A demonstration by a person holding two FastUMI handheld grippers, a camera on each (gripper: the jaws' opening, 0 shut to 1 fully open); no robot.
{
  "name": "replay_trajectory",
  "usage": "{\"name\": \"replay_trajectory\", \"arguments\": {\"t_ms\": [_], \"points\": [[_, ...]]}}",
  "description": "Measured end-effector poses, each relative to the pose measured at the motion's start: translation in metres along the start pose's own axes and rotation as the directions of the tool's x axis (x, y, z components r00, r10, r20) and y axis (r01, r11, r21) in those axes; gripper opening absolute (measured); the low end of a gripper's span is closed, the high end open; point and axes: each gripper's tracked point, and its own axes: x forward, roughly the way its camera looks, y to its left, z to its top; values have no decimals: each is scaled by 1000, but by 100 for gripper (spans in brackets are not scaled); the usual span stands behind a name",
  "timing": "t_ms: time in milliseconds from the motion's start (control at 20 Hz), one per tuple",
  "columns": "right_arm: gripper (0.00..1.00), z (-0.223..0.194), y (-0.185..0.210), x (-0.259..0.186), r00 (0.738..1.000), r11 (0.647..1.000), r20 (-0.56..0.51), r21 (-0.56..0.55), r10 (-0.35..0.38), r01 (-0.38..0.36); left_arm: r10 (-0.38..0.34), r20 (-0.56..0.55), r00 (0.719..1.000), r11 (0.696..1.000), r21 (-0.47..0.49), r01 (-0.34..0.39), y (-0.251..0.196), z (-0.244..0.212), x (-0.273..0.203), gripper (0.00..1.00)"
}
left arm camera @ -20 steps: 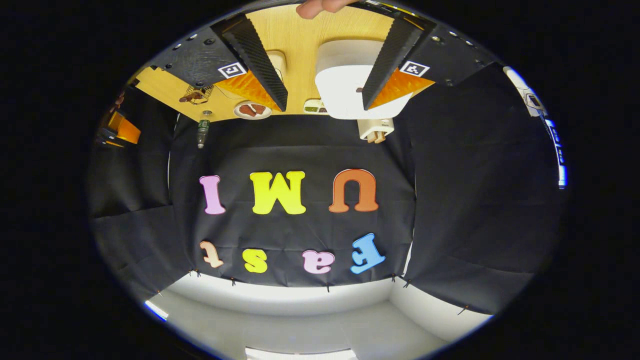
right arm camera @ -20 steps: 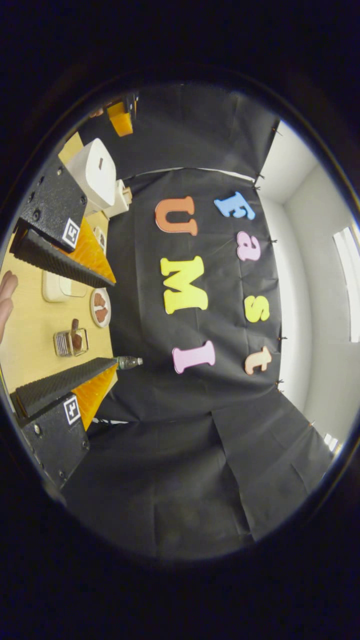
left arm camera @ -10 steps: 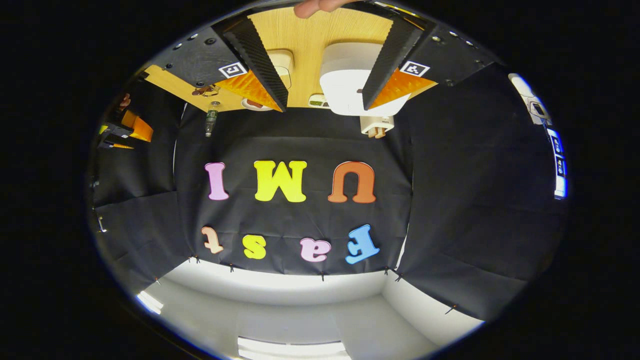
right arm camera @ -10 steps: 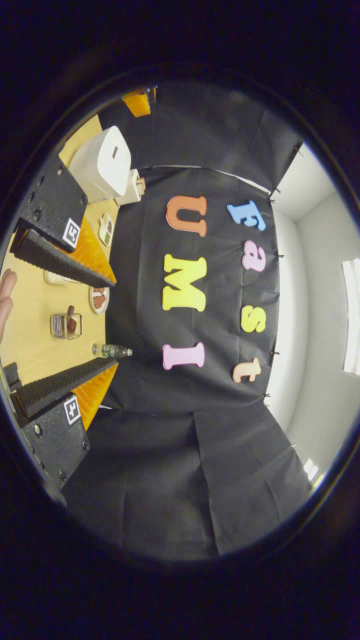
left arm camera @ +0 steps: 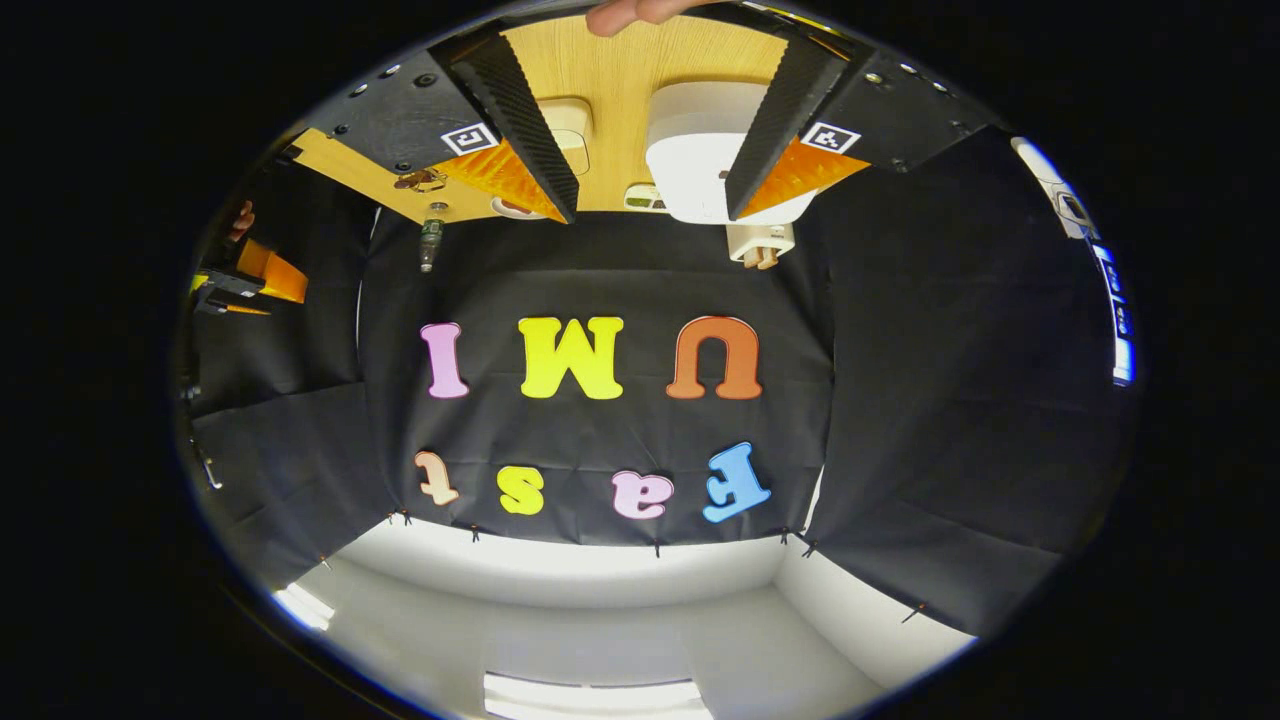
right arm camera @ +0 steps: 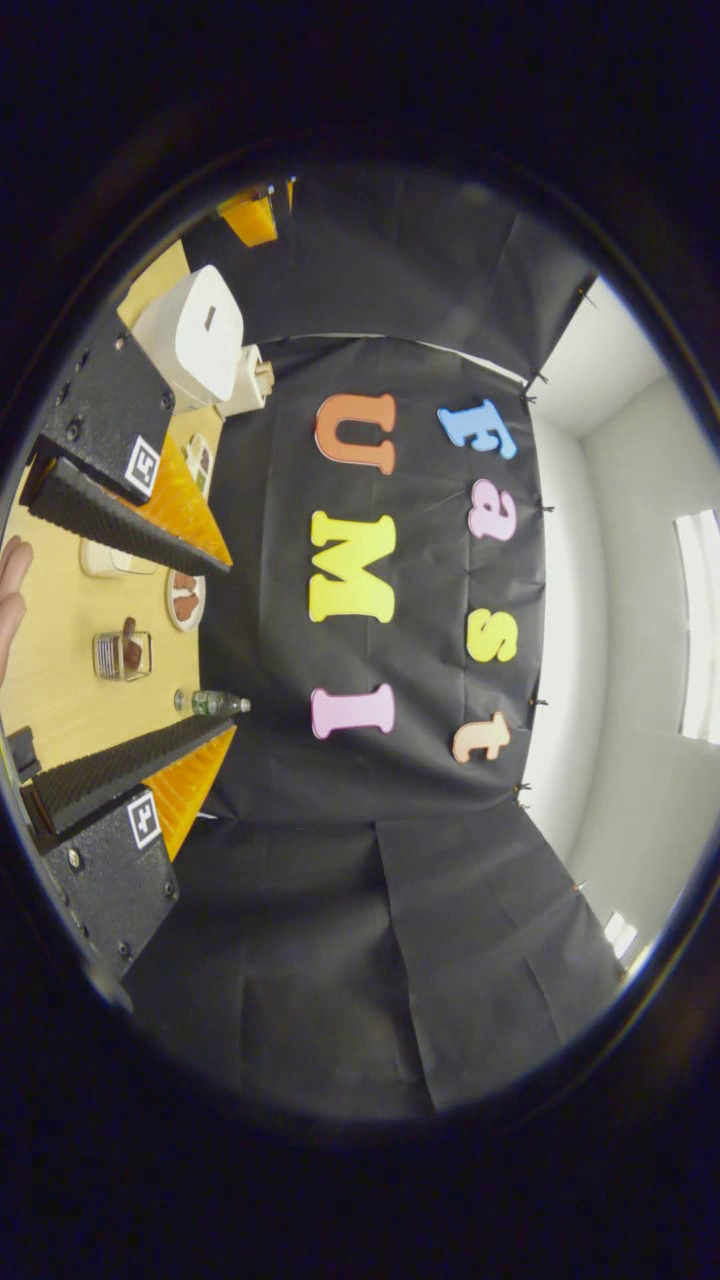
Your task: Close the left gripper, press the button to open the rice cooker; take a wooden spoon from the chopstick holder with the right hand, scoop a spoonful of rice and pour it into the rice cooker, then put the wooden spoon back into the chopstick holder.
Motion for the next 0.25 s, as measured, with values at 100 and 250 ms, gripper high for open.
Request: {"name": "replay_trajectory", "arguments": {"t_ms": [100,250], "points": [[92,2,-3,-1,1000,1000,5,6,-4,4,8,9,1000,1000,8,-8,2,4,-1,94],[89,-4,-8,0,1000,1000,-11,13,-16,16,0,8,1000,1000,6,0,-1,3,-2,94]]}}
